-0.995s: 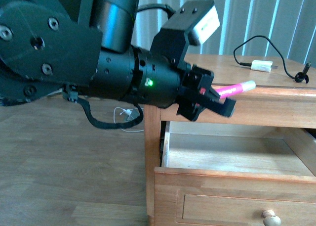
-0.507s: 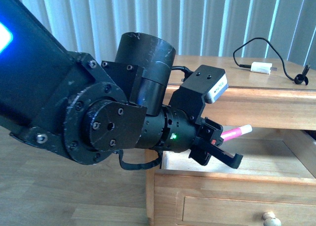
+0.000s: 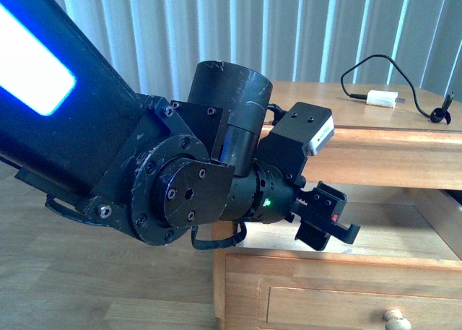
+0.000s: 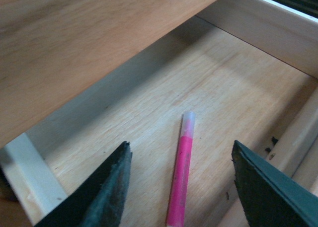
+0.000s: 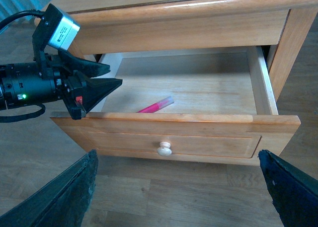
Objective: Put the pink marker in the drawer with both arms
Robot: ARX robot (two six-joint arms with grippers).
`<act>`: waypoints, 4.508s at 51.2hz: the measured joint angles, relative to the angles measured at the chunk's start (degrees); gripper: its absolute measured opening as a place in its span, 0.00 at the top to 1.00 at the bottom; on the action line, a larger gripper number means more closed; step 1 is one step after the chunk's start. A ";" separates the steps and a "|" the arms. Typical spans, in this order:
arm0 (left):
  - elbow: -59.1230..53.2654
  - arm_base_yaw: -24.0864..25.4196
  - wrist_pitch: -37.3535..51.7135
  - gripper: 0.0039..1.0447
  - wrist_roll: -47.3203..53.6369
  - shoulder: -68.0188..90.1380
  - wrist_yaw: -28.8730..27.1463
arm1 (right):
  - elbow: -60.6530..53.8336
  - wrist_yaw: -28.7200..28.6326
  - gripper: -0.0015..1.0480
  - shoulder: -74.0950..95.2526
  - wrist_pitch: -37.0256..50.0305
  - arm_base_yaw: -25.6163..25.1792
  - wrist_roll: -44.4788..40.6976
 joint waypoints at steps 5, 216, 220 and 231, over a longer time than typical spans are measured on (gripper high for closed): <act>-2.27 -0.07 2.12 0.28 -0.48 -2.03 -4.09 | 0.00 0.00 0.08 0.00 0.00 0.00 0.00; -71.60 31.06 -25.00 0.05 -11.93 -119.30 -13.60 | 20.00 6.62 0.08 74.18 38.58 2.01 -1.62; -71.60 31.06 -25.00 0.05 -11.93 -119.30 -13.60 | 21.57 7.41 0.08 76.50 41.05 2.32 -1.36; -71.60 31.06 -25.00 0.05 -11.93 -119.30 -13.60 | 24.96 8.70 0.08 82.25 48.54 2.80 -0.17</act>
